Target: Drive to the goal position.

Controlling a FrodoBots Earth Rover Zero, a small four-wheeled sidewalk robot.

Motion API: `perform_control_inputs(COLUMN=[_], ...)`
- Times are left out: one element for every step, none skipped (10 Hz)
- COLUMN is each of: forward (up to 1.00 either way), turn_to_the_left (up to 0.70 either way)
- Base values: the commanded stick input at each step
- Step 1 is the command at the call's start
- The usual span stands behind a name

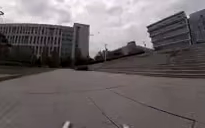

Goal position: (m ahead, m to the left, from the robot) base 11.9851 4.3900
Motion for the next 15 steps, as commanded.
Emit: perform_control_inputs(forward=[0.70,0.70,0.70,0.70,0.70,0.70,0.70,0.70,0.70,0.70,0.70,0.70,0.70,0.70,0.70], turn_to_the_left=[0.02,0.02,0.02,0.02,0.02,0.02,0.02,0.02,0.02,0.02,0.03,0.05,0.09,0.16,0.27])
